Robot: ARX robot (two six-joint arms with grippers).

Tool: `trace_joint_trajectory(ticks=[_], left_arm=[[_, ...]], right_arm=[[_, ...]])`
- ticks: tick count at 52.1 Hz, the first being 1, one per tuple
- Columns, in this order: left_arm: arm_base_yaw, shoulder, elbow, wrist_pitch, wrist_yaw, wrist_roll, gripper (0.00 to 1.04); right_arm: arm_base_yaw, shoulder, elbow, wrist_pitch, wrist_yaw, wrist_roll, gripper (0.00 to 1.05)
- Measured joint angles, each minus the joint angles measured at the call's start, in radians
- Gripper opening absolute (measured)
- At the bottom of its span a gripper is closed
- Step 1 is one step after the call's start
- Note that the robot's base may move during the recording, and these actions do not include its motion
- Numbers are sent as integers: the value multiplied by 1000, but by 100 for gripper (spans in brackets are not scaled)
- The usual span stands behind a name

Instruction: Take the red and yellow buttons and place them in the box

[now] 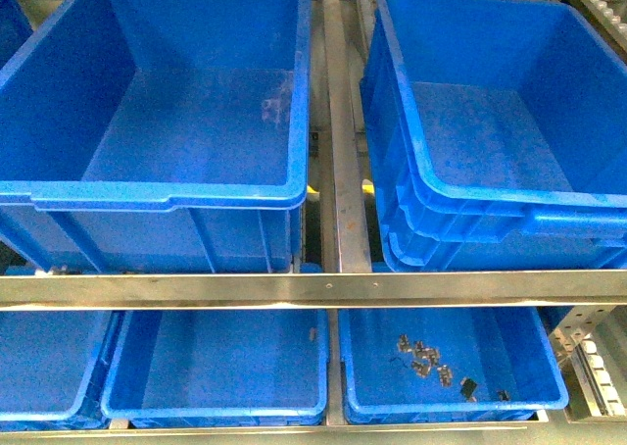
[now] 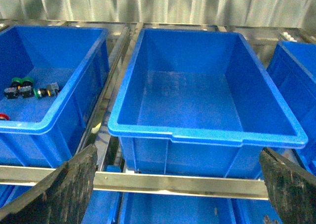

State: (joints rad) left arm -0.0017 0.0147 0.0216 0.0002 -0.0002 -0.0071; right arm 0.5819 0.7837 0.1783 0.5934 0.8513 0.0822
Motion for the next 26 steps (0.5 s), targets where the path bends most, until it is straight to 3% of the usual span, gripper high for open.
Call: trace_joint_trajectory(ticks=[12, 26], left_arm=[[0, 0, 0, 0, 0, 0, 97], [0, 0, 0, 0, 0, 0, 97]], right_arm=[[-127, 87, 0, 71, -157, 122, 24], [-354, 480, 118, 327, -380, 290, 24]])
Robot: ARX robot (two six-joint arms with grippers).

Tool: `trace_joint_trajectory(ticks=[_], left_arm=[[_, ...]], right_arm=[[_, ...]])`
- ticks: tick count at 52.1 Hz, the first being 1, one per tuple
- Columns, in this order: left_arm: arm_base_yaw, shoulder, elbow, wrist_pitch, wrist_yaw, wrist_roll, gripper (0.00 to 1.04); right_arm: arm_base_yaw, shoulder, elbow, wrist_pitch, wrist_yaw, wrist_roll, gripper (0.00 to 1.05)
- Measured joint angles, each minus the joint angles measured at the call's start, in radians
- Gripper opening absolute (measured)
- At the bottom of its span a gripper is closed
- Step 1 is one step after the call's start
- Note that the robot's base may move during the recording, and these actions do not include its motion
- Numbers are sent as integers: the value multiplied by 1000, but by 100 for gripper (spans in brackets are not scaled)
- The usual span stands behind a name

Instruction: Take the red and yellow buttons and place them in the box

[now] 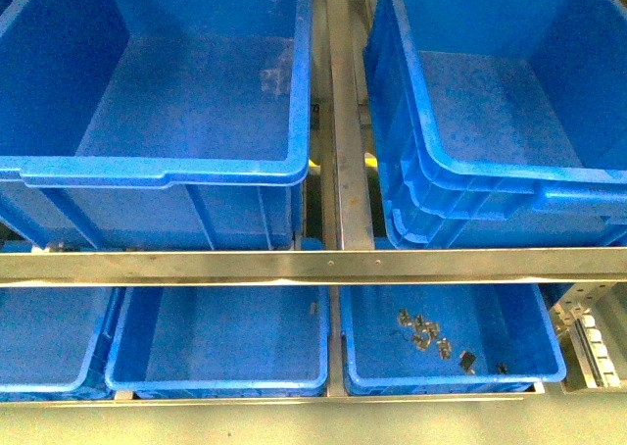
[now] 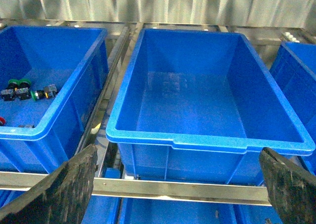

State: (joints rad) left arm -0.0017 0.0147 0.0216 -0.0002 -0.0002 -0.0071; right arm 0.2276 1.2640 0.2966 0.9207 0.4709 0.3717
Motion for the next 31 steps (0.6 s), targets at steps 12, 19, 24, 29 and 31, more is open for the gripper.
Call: trace_joint_trajectory(ticks=[12, 19, 24, 29, 31], left_arm=[[0, 0, 0, 0, 0, 0, 97], [0, 0, 0, 0, 0, 0, 97], [0, 0, 0, 0, 0, 0, 97], [0, 0, 0, 0, 0, 0, 97], [0, 0, 0, 0, 0, 0, 97]], right_arm=[[-121, 320, 196, 76, -104, 89, 24], [-184, 494, 360, 72, -140, 133, 24], [-203, 568, 451, 46, -148, 148, 24], [-214, 634, 535, 21, -150, 161, 24], [-216, 662, 571, 9, -150, 163, 24]])
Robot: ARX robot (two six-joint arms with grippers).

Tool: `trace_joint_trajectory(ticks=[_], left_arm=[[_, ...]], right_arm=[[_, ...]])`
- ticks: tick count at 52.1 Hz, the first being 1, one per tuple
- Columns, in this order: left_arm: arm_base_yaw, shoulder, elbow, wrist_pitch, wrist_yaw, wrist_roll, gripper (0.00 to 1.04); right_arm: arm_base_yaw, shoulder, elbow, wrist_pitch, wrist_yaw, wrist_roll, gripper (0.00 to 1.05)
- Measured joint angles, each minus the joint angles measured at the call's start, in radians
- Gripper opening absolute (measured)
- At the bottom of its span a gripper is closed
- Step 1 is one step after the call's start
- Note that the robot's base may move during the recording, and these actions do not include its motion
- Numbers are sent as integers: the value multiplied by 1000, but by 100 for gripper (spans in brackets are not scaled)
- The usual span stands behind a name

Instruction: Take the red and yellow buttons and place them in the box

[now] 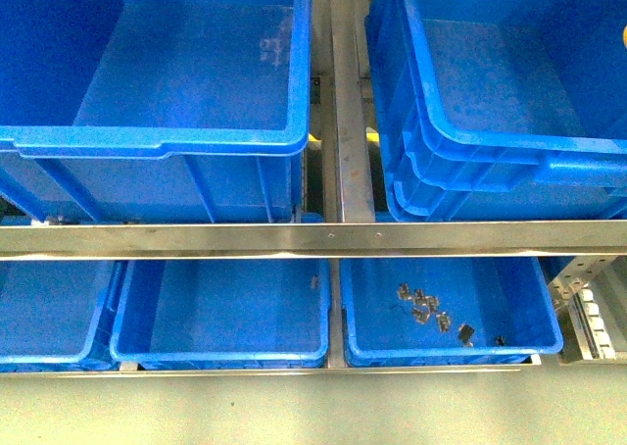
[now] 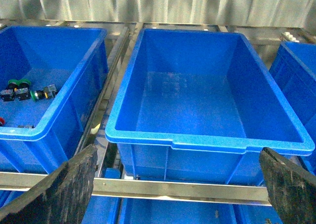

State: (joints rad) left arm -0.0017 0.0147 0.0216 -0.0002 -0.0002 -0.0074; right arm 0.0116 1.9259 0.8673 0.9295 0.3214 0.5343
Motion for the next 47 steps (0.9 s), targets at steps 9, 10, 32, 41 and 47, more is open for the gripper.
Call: trace_joint_trajectory(ticks=[9, 10, 32, 41, 47], left_arm=[[0, 0, 0, 0, 0, 0, 97], [0, 0, 0, 0, 0, 0, 97], [0, 0, 0, 0, 0, 0, 97], [0, 0, 0, 0, 0, 0, 97], [0, 0, 0, 0, 0, 0, 97]], right_arm=[[15, 101, 122, -41, 43, 16, 24], [18, 113, 132, -50, 46, 16, 24], [36, 266, 274, -251, 62, 65, 24], [36, 267, 274, -226, 36, 68, 48], [36, 267, 273, -225, 37, 71, 64]])
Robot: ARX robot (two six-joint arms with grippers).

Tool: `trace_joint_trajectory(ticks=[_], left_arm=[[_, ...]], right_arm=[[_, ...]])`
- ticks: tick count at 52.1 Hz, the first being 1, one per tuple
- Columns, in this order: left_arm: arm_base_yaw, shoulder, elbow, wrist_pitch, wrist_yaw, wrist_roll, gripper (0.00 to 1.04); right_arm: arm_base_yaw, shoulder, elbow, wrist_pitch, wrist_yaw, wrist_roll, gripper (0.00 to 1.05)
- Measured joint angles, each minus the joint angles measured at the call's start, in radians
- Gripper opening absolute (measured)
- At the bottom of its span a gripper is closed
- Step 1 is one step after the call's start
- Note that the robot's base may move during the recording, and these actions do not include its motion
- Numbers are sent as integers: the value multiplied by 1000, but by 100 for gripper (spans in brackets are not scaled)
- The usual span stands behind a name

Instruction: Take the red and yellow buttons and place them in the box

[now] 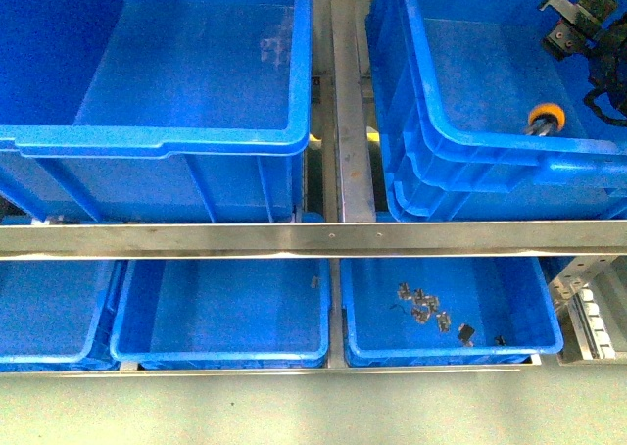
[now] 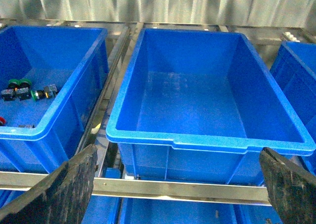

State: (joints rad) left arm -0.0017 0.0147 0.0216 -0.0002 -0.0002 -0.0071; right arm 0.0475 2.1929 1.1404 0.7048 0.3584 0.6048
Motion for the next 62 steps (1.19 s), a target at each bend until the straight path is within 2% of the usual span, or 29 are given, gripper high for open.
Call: trace_joint_trajectory(ticks=[8, 13, 28, 39, 43, 51, 56, 60, 62], left_arm=[[0, 0, 0, 0, 0, 0, 97], [0, 0, 0, 0, 0, 0, 97], [0, 0, 0, 0, 0, 0, 97], [0, 0, 0, 0, 0, 0, 97], [0, 0, 0, 0, 0, 0, 97], [0, 0, 0, 0, 0, 0, 97], [0, 0, 0, 0, 0, 0, 97], [0, 0, 0, 0, 0, 0, 97], [0, 0, 0, 0, 0, 0, 97]], right_arm=[[0, -24, -37, 2, 17, -7, 88], [0, -71, -82, 8, 28, -23, 99], [12, -355, -301, 114, 50, -126, 97], [30, -669, -520, 101, 42, -253, 97], [49, -828, -609, 43, 66, -276, 97], [137, -1170, -740, -163, 149, -340, 97], [228, -1396, -779, -324, 233, -367, 97], [373, -1653, -793, -471, 385, -430, 97], [464, -1758, -803, -498, 486, -478, 97]])
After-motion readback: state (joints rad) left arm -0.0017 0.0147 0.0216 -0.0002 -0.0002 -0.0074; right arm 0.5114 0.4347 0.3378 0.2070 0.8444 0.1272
